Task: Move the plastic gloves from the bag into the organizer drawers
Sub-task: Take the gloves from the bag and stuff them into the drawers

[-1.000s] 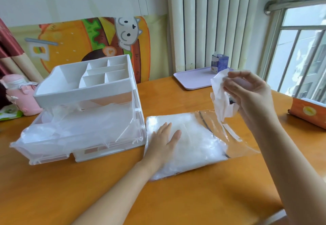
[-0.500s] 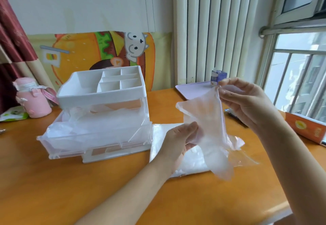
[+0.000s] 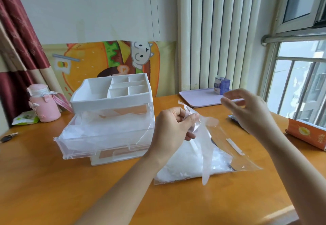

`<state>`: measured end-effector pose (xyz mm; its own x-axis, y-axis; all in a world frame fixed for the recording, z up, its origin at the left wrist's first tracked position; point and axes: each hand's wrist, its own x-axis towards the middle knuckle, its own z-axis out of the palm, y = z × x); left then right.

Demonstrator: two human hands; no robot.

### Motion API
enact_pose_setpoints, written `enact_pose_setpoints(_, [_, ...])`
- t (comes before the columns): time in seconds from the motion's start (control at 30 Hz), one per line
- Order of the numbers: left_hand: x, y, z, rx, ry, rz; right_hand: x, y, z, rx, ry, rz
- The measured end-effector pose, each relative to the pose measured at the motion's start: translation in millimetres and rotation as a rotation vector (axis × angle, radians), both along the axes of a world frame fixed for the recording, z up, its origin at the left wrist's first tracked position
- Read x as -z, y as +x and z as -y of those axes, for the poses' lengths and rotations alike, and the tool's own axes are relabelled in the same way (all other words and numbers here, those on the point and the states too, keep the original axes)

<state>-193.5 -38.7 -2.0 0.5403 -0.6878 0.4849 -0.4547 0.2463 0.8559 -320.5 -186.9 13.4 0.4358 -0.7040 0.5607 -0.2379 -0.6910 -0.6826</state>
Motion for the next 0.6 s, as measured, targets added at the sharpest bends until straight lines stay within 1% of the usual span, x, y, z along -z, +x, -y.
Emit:
enact_pose_setpoints(0.03, [-1.7,-1.5,-1.1,0.01,-0.004,-0.021,-3.4,-1.0,-13.8,-0.129,0.053,0.032])
enact_pose_setpoints(0.07, [-4.0,-3.0,-2.2,0.024,-0.019,-0.038,-6.2,-2.3,-27.7,-0.271,0.117,0.024])
enact_pose_setpoints(0.1, [-6.7,-5.2,-3.8,0.029,-0.037,-0.044,-8.2,-3.3,-40.7,-0.386,0.152,-0.034])
enact_pose_setpoints(0.13, [-9.5,-6.9,-5.4,0.023,-0.054,-0.03,-8.3,-2.3,-51.2,-0.465,0.15,-0.114])
enact_pose_setpoints(0.17, [-12.2,-7.7,-6.8,0.012,-0.069,-0.009,-7.1,-0.5,-57.7,-0.498,0.125,-0.19])
enact_pose_setpoints(0.2, [-14.5,-8.2,-8.6,0.004,-0.082,0.0,-5.1,3.6,-60.9,-0.499,0.11,-0.223])
enact_pose_setpoints(0.23, [-17.1,-7.8,-10.5,-0.003,-0.09,-0.002,-2.9,9.0,-61.3,-0.477,0.112,-0.198])
enact_pose_setpoints(0.27, [-20.7,-7.2,-12.7,-0.005,-0.1,-0.006,-1.7,15.1,-59.9,-0.453,0.141,-0.133])
enact_pose_setpoints(0.33, [-28.3,-4.8,-19.0,0.024,-0.13,-0.05,-4.9,25.4,-57.3,-0.446,0.267,0.002])
enact_pose_setpoints(0.4, [-36.0,1.2,-27.7,0.021,-0.178,-0.072,-13.2,31.9,-60.9,-0.514,0.417,0.123])
enact_pose_setpoints(0.43, [-39.3,6.9,-31.6,-0.007,-0.191,-0.041,-19.4,34.1,-64.3,-0.559,0.486,0.192])
enact_pose_setpoints(0.47, [-41.9,13.9,-36.0,-0.045,-0.177,-0.003,-26.5,36.5,-68.3,-0.612,0.552,0.271])
enact_pose_setpoints(0.53, [-45.0,30.5,-44.2,-0.118,-0.066,0.048,-40.9,41.9,-75.6,-0.719,0.66,0.399])
enact_pose_setpoints(0.6, [-48.1,44.8,-53.4,-0.083,0.067,0.003,-52.8,48.9,-83.6,-0.814,0.743,0.446])
